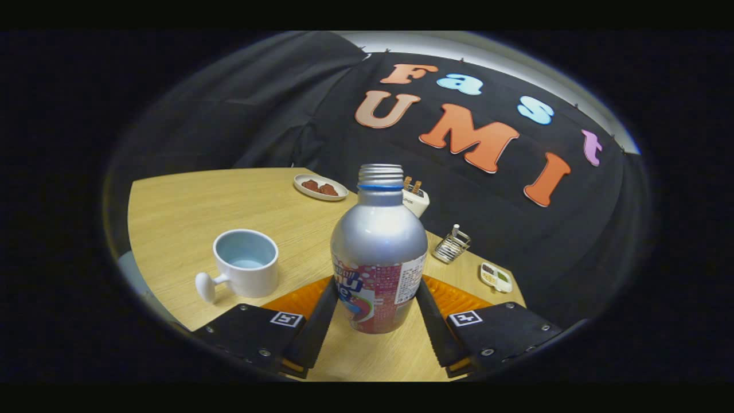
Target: Take the bottle from table, then pour the juice into the cup, finally place the bottle on the coaster
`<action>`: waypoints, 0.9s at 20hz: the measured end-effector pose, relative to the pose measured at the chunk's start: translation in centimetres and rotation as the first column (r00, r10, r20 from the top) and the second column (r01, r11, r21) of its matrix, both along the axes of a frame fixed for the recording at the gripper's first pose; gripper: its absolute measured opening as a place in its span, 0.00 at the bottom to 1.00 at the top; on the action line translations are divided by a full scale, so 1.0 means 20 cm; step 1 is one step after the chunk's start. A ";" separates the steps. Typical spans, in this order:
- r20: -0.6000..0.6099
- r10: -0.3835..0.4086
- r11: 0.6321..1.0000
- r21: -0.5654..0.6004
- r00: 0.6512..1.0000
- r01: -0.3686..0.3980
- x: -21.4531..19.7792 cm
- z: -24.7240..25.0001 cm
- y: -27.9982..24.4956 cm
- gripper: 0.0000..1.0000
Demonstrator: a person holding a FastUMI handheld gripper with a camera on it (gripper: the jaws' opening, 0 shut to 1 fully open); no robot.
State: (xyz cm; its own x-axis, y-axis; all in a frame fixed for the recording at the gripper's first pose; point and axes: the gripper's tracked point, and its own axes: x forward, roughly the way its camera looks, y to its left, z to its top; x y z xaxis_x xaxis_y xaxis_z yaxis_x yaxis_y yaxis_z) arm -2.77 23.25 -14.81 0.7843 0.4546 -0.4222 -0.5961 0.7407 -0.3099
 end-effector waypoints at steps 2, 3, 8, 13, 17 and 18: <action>-0.032 -0.014 0.997 0.076 0.999 0.016 0.03 -0.02 0.02 0.77; -0.041 -0.025 0.994 0.102 0.999 0.029 0.06 -0.03 0.02 0.77; -0.092 -0.043 0.967 0.248 0.995 0.065 0.19 -0.05 0.10 0.77; -0.158 -0.067 0.943 0.313 0.985 0.114 0.32 -0.13 0.15 0.78; -0.190 -0.087 0.935 0.323 0.978 0.146 0.42 -0.22 0.19 0.77; -0.195 -0.093 0.933 0.325 0.976 0.154 0.44 -0.23 0.21 0.77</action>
State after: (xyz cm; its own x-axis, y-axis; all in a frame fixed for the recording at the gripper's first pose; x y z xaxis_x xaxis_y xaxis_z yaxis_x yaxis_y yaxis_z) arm 6.08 27.37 -19.49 0.7714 0.4981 -0.3961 -0.5152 0.8541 0.0706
